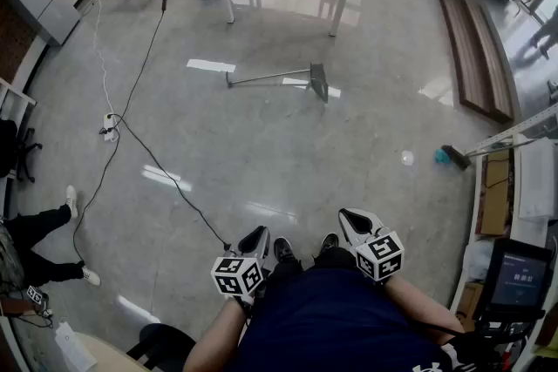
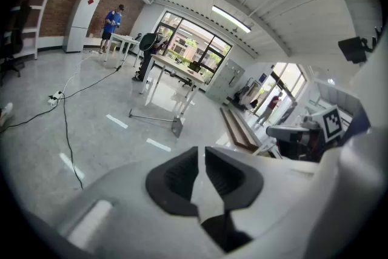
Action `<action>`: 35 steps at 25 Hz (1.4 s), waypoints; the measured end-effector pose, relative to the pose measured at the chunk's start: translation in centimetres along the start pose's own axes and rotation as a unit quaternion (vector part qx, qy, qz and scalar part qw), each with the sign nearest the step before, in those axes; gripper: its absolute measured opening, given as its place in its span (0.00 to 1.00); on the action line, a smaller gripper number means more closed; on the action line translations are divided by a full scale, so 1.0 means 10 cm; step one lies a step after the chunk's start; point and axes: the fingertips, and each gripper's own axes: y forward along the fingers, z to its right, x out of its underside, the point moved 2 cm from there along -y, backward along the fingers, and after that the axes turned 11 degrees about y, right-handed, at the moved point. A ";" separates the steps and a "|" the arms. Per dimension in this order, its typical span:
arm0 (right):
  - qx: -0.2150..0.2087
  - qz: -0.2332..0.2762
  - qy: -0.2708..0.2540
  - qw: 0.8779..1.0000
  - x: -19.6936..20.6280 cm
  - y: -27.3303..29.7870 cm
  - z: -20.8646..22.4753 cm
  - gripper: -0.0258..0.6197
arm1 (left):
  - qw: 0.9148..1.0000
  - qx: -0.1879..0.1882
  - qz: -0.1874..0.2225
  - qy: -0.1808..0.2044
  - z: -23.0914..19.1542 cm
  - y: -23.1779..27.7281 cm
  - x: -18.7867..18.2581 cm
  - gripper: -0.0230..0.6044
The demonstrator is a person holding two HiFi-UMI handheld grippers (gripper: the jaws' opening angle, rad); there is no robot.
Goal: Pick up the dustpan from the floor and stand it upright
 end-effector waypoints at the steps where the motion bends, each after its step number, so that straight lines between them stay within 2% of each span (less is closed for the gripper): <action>1: 0.001 0.002 0.000 1.000 -0.03 0.02 -0.04 0.06 | 1.000 0.002 -0.001 0.003 -0.04 0.00 -0.03 0.09; 7: -0.005 -0.006 -0.008 1.000 -0.07 0.23 -0.22 0.06 | 1.000 0.002 -0.004 0.016 -0.34 0.00 -0.18 0.09; 13: -0.025 -0.019 0.002 1.000 -0.18 0.63 -0.06 0.06 | 1.000 -0.019 -0.008 0.007 -0.52 0.24 -0.32 0.09; 17: -0.047 -0.015 -0.008 0.999 -0.55 0.98 0.18 0.06 | 0.999 -0.035 -0.015 0.001 -0.61 0.55 -0.52 0.09; 20: -0.049 -0.003 -0.013 0.999 -0.94 1.18 0.48 0.06 | 0.999 -0.047 -0.018 0.000 -0.66 0.82 -0.74 0.09; 24: -0.055 0.002 -0.008 0.998 -1.33 1.40 0.82 0.06 | 0.998 -0.066 0.000 -0.011 -0.72 1.12 -1.13 0.09; 29: -0.075 -0.009 -0.016 0.997 -1.59 1.66 1.02 0.06 | 0.996 -0.090 0.016 -0.018 -0.85 1.37 -1.48 0.09; 35: -0.084 -0.024 -0.016 0.996 -1.75 1.96 1.20 0.06 | 0.994 -0.109 0.011 -0.029 -1.04 1.58 -1.63 0.09</action>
